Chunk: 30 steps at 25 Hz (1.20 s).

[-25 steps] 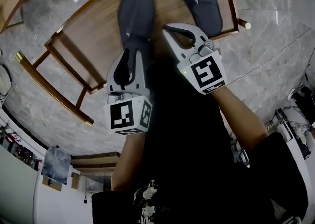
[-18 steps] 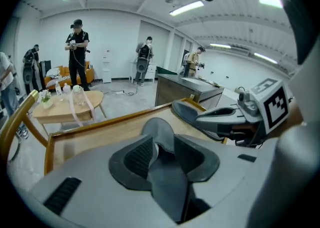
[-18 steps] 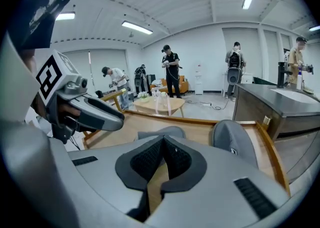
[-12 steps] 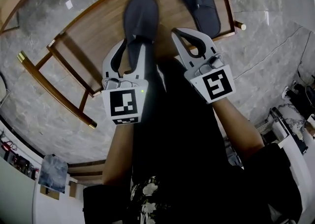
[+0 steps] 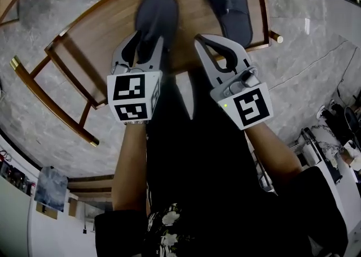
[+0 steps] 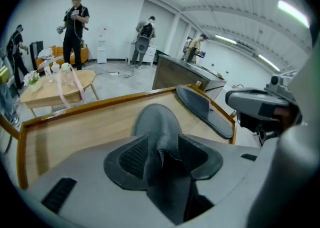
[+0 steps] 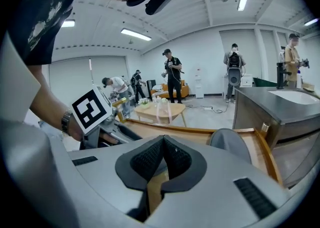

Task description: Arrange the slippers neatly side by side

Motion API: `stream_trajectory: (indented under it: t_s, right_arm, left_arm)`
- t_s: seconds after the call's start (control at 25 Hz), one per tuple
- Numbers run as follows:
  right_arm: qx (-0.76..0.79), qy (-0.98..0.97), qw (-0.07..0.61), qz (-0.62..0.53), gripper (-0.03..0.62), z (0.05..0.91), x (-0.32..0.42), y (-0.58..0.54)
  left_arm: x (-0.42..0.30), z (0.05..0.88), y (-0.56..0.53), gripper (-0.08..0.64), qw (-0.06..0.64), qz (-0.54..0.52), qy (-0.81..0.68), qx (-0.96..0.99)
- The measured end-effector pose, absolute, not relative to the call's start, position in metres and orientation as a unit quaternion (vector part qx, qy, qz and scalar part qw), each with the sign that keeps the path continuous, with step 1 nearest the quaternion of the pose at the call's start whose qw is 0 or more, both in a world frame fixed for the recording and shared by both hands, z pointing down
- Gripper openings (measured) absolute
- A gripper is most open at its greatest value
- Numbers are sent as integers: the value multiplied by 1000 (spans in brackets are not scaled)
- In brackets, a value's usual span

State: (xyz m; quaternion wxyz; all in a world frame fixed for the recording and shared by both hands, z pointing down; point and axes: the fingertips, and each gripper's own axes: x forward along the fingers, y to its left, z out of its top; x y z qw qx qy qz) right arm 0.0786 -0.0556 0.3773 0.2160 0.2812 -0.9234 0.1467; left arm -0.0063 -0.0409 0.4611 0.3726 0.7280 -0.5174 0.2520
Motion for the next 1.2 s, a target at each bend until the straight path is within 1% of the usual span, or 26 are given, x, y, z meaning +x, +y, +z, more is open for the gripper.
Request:
stream_trajectory:
  t_s: [0.04, 0.08, 0.12, 0.2, 0.32, 0.44, 0.6, 0.92, 1.2]
  right_arm:
    - [268, -928, 216, 144, -2, 378, 80, -58]
    - [255, -932, 217, 141, -2, 378, 82, -61]
    - [244, -935, 219, 138, -2, 380, 84, -63]
    - [229, -938, 221, 140, -2, 383, 89, -69]
    - [214, -939, 227, 145, -2, 386, 97, -78]
    - [194, -943, 237, 129, -2, 389, 101, -88]
    - [195, -948, 225, 115, -2, 386, 94, -100]
    - [231, -939, 219, 127, -2, 392, 80, -97]
    - [262, -933, 217, 120, -2, 394, 86, -101]
  left_arm:
    - [-6, 465, -41, 177, 380, 252, -524, 719]
    - [-6, 469, -40, 123, 381, 258, -530, 712]
    - [-6, 470, -40, 44, 377, 267, -534, 708]
    - [-7, 469, -41, 28, 367, 277, -545, 701]
    - [-14, 457, -43, 23, 372, 242, -586, 678]
    - [-28, 433, -43, 23, 356, 191, -647, 646]
    - [-51, 420, -38, 23, 348, 142, -693, 615]
    - [-60, 436, -38, 23, 350, 142, -680, 628]
    - [-68, 443, -33, 23, 359, 118, -678, 630]
